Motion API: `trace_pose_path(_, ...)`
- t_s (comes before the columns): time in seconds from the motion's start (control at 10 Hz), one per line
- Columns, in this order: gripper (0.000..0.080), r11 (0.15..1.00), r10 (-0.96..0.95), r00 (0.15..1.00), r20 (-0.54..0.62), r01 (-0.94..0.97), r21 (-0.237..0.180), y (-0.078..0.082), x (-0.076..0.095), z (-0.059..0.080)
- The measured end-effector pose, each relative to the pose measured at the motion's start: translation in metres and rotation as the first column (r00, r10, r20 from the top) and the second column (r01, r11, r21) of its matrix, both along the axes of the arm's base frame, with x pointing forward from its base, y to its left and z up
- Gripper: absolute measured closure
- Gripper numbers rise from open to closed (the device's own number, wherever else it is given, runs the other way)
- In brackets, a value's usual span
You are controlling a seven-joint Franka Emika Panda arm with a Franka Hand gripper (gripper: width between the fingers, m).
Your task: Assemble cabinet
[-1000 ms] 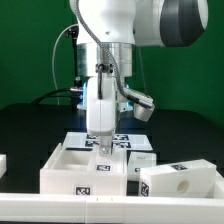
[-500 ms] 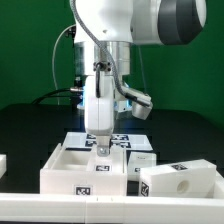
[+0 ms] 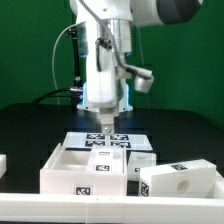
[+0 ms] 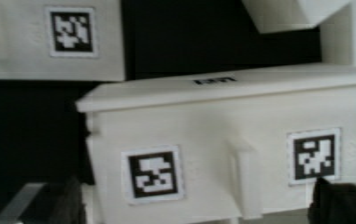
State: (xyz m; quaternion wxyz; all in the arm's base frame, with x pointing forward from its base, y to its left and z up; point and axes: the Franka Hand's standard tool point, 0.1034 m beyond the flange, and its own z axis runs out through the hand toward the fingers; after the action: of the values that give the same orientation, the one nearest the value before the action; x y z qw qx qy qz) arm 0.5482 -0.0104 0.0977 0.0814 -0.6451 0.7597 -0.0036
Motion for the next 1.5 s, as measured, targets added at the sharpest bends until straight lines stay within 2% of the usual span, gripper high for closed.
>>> trace_pose_path(0.2,0.0152,1.0,-0.001,1.0,-0.014,0.002,0.018,0.027,-0.014,-0.002)
trace_pose_path(0.3,0.015,1.0,0.003,1.0,-0.022,-0.003,0.019,0.037,-0.016,-0.005)
trace_pose_path(0.6,0.015,1.0,0.007,1.0,-0.025,-0.006,0.014,0.034,-0.017,-0.007)
trace_pose_path(0.9,0.015,1.0,0.026,0.998,-0.065,-0.027,-0.012,0.05,-0.032,-0.032)
trace_pose_path(1.5,0.015,0.998,0.028,0.993,-0.114,-0.035,-0.06,0.046,-0.045,-0.066)
